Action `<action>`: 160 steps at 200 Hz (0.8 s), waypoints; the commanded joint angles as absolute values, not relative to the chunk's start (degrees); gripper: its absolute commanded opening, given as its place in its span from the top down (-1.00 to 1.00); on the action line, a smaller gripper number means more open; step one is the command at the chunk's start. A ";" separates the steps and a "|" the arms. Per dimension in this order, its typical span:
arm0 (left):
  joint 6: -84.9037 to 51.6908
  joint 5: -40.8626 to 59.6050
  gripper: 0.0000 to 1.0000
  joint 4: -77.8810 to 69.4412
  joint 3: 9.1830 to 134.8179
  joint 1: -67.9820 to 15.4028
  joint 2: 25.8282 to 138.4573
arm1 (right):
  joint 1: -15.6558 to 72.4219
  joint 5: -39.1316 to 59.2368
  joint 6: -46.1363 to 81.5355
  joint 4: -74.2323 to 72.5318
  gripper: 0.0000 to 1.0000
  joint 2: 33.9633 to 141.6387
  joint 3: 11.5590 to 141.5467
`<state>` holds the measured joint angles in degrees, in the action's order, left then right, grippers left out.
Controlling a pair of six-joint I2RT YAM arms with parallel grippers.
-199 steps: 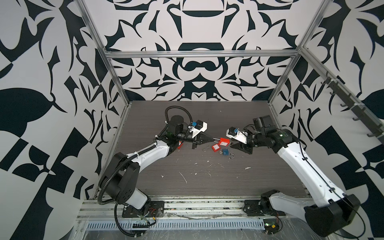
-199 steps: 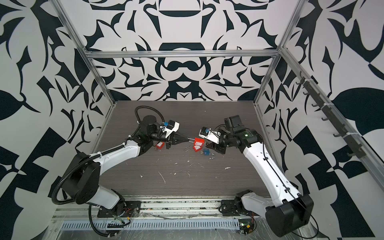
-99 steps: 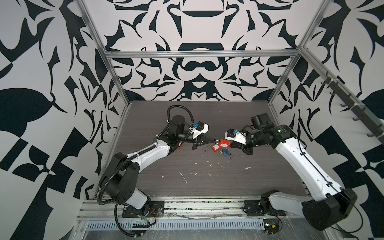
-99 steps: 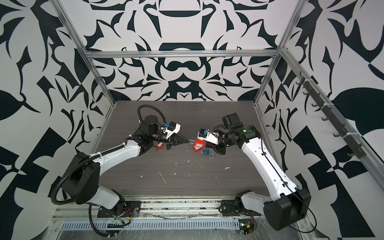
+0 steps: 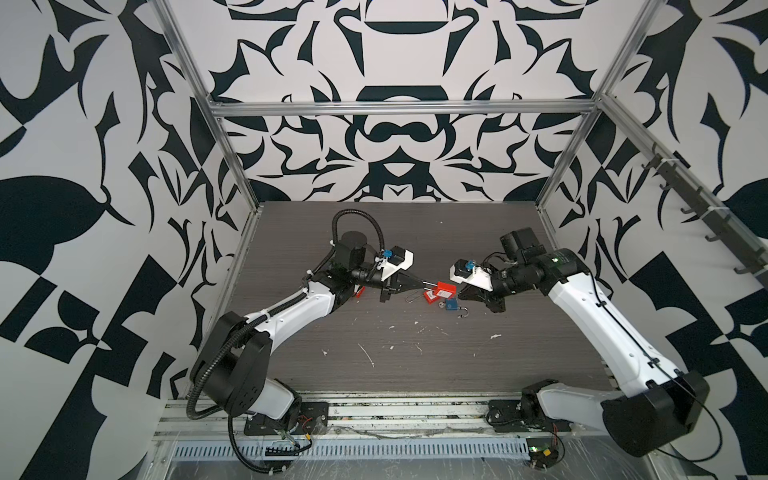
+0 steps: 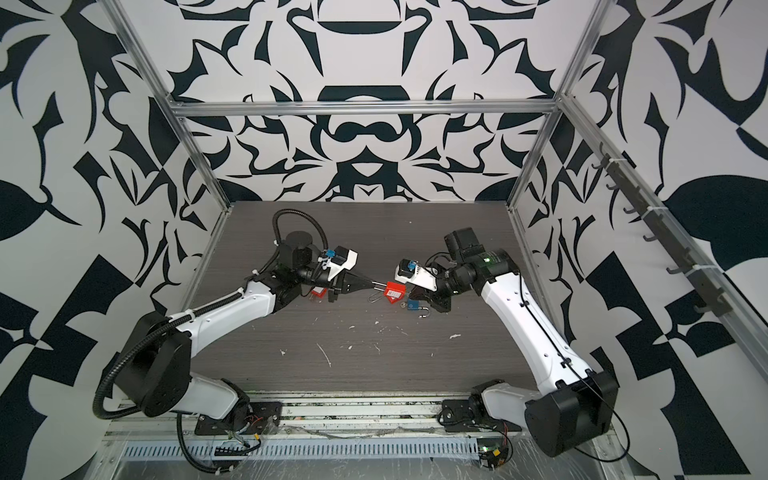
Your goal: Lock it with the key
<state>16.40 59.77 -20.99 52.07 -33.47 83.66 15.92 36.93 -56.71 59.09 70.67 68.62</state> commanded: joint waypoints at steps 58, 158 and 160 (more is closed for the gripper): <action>23.15 59.55 1.00 -10.56 51.07 -30.34 79.39 | 12.34 36.50 -56.96 62.82 1.00 70.95 66.02; 41.75 52.15 1.00 33.05 63.23 -30.29 85.16 | 16.75 30.61 -19.72 43.88 1.00 58.48 56.89; 41.81 52.13 1.00 33.49 63.53 -30.31 85.38 | 17.17 29.95 -19.17 43.58 1.00 58.32 56.76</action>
